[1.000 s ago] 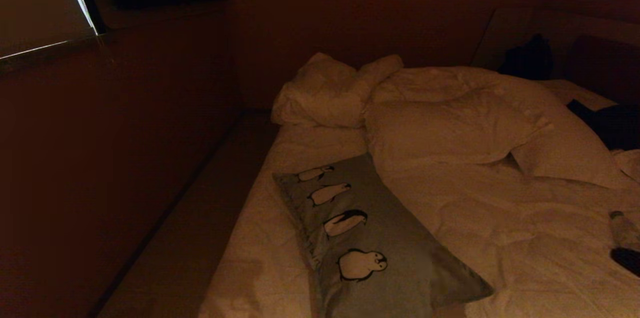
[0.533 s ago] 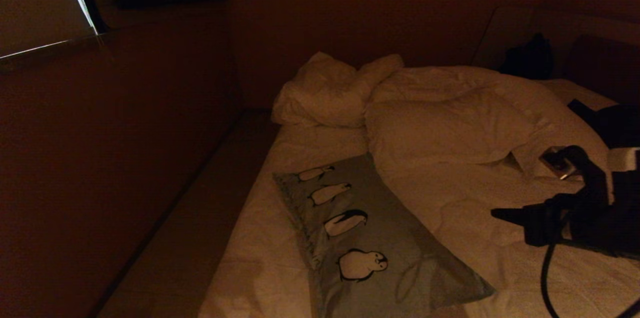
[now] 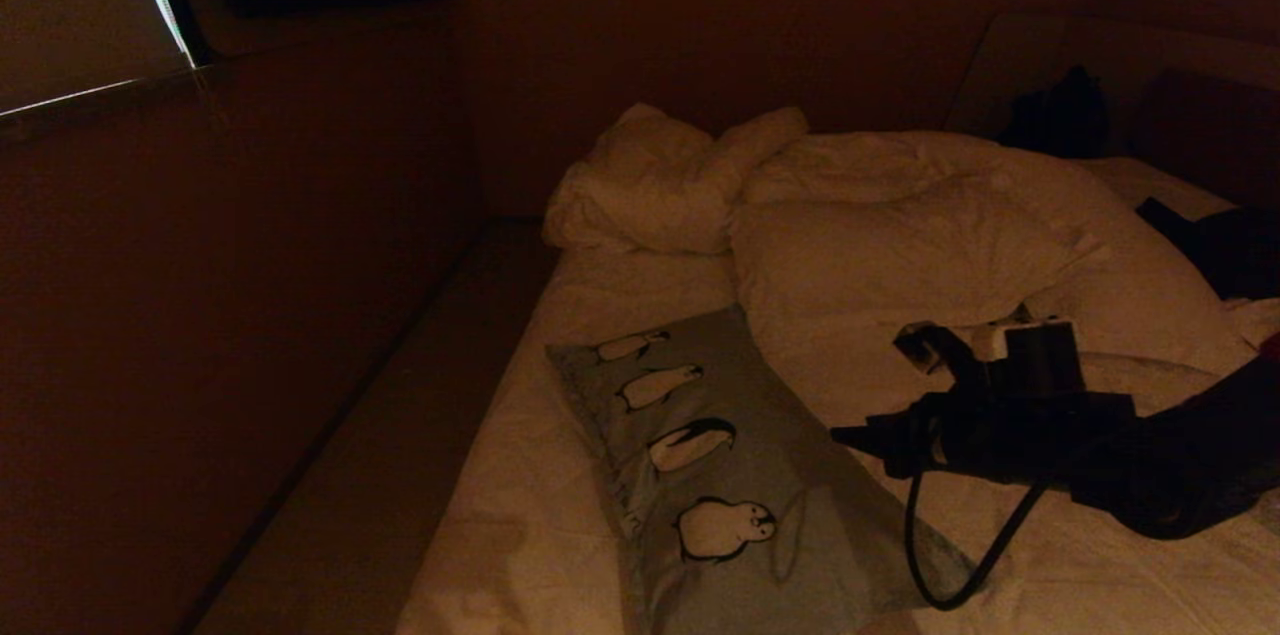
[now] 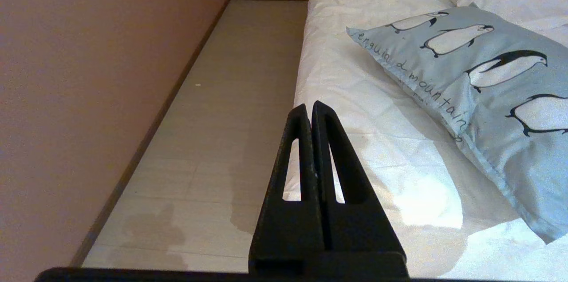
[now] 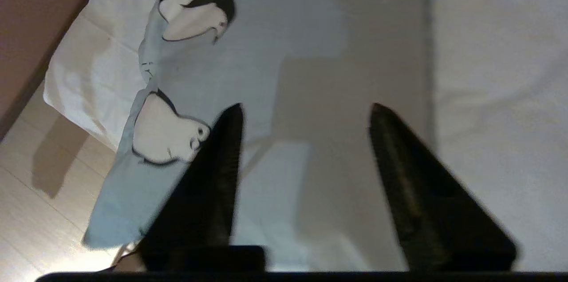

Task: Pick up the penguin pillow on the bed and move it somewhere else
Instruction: Pick up the pillow

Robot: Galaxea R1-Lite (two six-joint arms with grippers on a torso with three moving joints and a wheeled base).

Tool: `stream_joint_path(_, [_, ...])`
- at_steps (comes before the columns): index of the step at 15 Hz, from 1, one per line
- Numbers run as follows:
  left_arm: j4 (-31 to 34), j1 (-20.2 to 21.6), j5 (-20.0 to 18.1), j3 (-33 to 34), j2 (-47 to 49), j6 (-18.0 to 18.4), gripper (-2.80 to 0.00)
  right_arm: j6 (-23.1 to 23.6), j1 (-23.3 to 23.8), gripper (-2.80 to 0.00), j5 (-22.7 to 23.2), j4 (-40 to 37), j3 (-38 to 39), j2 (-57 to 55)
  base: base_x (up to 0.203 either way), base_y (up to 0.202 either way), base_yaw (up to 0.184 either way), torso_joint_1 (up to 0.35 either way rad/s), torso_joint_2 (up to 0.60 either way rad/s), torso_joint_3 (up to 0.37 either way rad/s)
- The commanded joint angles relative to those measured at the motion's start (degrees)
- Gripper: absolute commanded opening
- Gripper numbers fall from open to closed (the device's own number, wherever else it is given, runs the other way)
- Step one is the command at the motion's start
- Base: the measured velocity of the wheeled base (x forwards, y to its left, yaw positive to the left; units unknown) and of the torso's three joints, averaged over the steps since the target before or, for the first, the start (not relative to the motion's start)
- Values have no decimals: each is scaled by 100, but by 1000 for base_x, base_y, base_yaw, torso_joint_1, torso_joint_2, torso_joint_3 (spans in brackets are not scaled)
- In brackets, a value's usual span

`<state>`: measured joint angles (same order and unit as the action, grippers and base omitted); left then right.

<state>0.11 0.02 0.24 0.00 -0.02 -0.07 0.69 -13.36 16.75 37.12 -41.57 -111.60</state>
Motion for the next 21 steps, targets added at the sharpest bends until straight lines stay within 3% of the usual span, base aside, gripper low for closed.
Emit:
stream_joint_path(1, [-2, 6, 2, 0, 2, -1, -280, 30, -104, 0, 11, 871, -62, -537, 0, 0, 0, 0, 0, 0])
stream_joint_path(5, [-2, 6, 2, 0, -6, -1, -280, 463, -157, 0, 18, 1416, 13, -1049, 0, 0, 0, 0, 0, 0])
stream_joint_path(11, [-2, 2, 2, 0, 2, 3, -280, 430, 80, 0, 93, 1648, -153, -1703, 0, 0, 0, 0, 0, 0])
stream_joint_path(18, [-2, 6, 2, 0, -6, 7, -280, 417, 516, 0, 939, 1640, -191, -2062, 0, 0, 0, 0, 0, 0])
stream_joint_path(21, [-2, 4, 2, 0, 2, -1, -280, 479, 587, 0, 1011, 1668, -210, -2409, 0, 0, 0, 0, 0, 0])
